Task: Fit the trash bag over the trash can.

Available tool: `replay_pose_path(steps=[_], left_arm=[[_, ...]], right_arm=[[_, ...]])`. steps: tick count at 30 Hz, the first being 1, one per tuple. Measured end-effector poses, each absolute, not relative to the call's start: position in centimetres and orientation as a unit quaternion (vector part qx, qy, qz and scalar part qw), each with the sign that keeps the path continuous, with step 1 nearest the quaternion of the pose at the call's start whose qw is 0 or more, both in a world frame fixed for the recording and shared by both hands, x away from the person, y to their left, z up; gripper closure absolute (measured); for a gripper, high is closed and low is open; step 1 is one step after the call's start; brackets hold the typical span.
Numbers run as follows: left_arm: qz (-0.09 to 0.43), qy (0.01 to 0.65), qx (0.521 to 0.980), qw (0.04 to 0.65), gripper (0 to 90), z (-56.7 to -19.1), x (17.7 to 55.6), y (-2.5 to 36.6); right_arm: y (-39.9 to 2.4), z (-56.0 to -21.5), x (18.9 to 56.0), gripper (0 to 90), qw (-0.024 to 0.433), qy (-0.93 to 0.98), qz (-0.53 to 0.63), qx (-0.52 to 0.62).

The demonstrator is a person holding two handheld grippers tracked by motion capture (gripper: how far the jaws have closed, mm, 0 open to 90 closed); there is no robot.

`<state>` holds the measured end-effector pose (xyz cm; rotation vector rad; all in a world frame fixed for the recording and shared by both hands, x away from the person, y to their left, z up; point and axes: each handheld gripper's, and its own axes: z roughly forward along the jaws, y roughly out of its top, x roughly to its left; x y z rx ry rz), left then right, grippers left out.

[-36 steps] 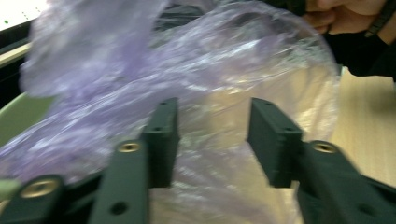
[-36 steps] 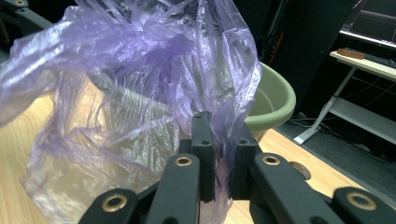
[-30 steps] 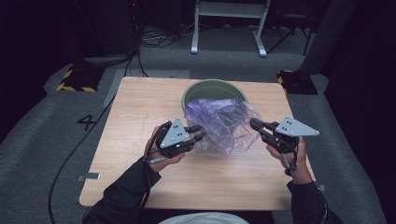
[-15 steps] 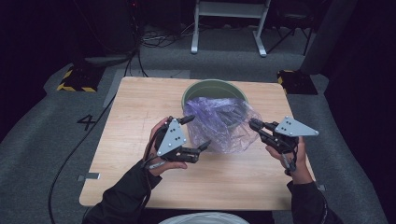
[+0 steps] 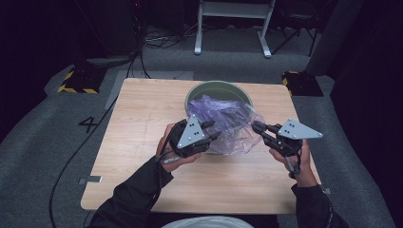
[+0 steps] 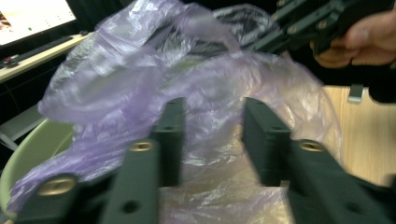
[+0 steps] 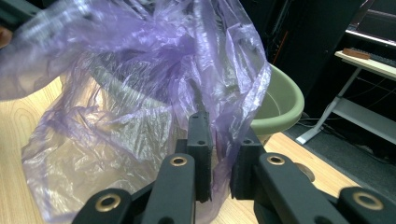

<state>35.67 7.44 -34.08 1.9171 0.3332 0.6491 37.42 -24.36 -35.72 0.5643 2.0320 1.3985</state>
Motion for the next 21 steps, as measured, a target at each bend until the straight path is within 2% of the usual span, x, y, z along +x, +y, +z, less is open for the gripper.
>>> replay_pose_path(steps=[4,7,13,21], left_arm=[[0.273,0.132,0.792,0.529,83.7,-33.8,36.0,8.9],[0.27,0.14,0.787,0.538,89.1,-33.6,36.6,10.3],[0.24,0.186,0.761,0.573,89.7,-33.5,38.5,14.0],[0.223,0.245,0.748,0.574,89.7,-35.3,40.9,17.2]], right_arm=[[-24.5,-35.7,37.5,81.6,0.304,0.765,0.526,0.215],[-24.8,-35.7,37.8,81.7,0.307,0.762,0.524,0.224],[-25.5,-35.6,38.5,82.0,0.31,0.754,0.522,0.25],[-26.2,-36.3,40.3,82.7,0.289,0.762,0.5,0.292]])
